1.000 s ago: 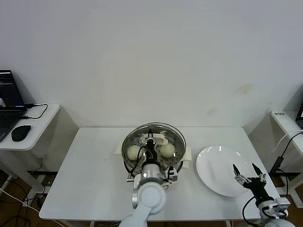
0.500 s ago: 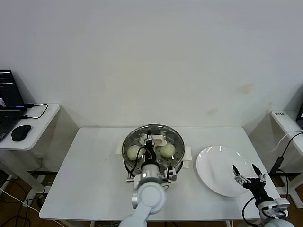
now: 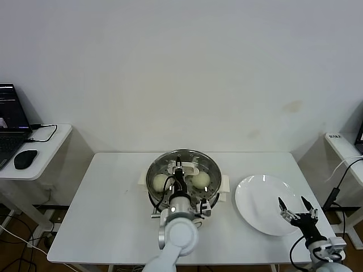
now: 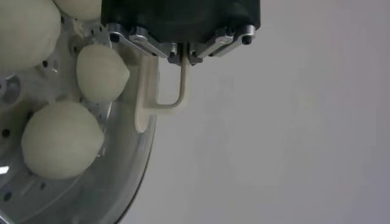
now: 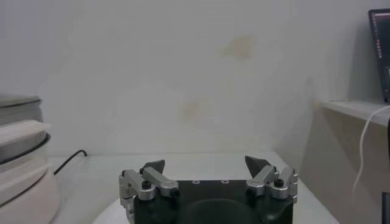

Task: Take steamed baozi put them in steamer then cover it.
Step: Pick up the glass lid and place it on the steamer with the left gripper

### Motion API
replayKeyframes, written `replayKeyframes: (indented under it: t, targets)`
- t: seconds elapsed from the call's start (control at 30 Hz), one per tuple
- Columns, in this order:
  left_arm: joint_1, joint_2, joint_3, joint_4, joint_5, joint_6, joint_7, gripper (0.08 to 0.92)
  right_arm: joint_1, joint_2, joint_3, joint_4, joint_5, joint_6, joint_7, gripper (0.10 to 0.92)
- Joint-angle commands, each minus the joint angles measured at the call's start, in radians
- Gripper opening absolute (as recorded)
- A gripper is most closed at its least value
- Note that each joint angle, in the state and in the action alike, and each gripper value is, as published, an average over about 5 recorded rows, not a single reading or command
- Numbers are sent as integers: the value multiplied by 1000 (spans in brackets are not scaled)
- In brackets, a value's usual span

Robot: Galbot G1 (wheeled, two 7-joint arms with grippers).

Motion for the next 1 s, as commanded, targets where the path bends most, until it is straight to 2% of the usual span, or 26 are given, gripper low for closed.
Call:
replayKeyframes:
  t: [0.03,0.4,0.57,1.0]
  targets:
    - [7,-1,2,0,-2,0,-4,142,2,2,-1,-1,-1,0,0,823]
    - [5,-1,3,15,-29,-1,-52,142,4,8,-1,-6,-3,4,-1,823]
    - [12,2,10,-10,-47,-5,-49,162,4,9,-1,-8,-3,5,-1,823]
    - [63,31,30,-130,-65,-6,-22,518,4,12,-5,-16,-9,7,-2,823]
